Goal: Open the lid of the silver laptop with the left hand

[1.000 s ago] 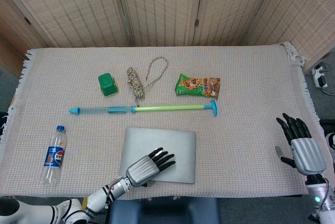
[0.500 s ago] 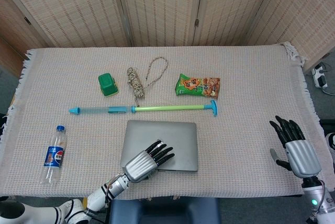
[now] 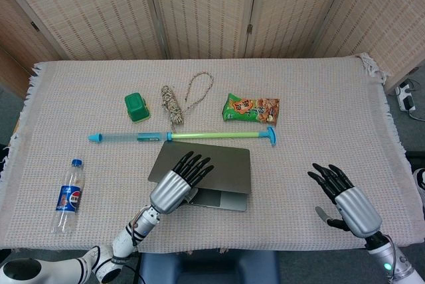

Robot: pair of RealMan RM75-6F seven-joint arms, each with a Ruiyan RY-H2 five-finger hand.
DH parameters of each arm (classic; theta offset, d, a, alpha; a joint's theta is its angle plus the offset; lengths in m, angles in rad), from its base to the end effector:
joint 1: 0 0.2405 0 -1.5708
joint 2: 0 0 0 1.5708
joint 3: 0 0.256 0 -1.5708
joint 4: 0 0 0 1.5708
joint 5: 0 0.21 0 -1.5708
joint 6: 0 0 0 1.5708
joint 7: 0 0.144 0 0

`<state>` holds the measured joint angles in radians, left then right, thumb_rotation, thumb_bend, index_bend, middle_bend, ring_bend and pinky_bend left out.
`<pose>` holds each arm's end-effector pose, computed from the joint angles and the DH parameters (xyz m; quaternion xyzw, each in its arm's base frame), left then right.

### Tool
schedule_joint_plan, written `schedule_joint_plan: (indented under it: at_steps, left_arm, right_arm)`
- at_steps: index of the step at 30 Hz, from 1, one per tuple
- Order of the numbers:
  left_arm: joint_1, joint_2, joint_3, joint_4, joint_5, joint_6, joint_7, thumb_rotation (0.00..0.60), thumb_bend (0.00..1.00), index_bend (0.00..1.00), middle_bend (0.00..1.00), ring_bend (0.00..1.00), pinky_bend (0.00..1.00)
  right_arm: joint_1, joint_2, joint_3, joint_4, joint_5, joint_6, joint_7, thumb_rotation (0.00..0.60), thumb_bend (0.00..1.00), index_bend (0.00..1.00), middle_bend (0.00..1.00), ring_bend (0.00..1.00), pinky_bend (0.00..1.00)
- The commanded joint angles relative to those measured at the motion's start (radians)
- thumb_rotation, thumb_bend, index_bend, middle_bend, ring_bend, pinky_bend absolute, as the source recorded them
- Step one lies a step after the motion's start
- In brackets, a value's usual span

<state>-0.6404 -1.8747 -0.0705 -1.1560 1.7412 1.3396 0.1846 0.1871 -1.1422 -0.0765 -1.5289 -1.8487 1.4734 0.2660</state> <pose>-0.1089 0.2733 -0.0704 -0.7442 -0.1914 -0.5428 0.3389 -0.2758 -0.1745 0.1204 0.6965 -0.3915 0.4620 0.3850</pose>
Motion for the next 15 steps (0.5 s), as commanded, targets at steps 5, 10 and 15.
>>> schedule_joint_plan:
  at_steps: [5, 10, 15]
  left_arm:
    - [-0.028, 0.008, -0.043, -0.009, -0.026, -0.007, 0.0, 0.6, 0.58, 0.07, 0.09, 0.0, 0.0]
    - [-0.048, 0.017, -0.06, -0.029, -0.043, -0.03, 0.015, 0.6, 0.58, 0.07, 0.09, 0.0, 0.0]
    - [-0.061, 0.017, -0.073, -0.042, -0.063, -0.048, 0.038, 0.6, 0.58, 0.07, 0.09, 0.0, 0.0]
  right_arm:
    - [0.083, 0.024, -0.067, -0.034, -0.116, -0.073, 0.07, 0.6, 0.43, 0.0, 0.06, 0.15, 0.06]
    - [0.145, 0.026, -0.107, -0.052, -0.179, -0.136, 0.105, 0.6, 0.45, 0.0, 0.12, 0.2, 0.1]
    - [0.199, 0.007, -0.114, -0.065, -0.173, -0.233, 0.081, 0.6, 0.52, 0.0, 0.13, 0.19, 0.09]
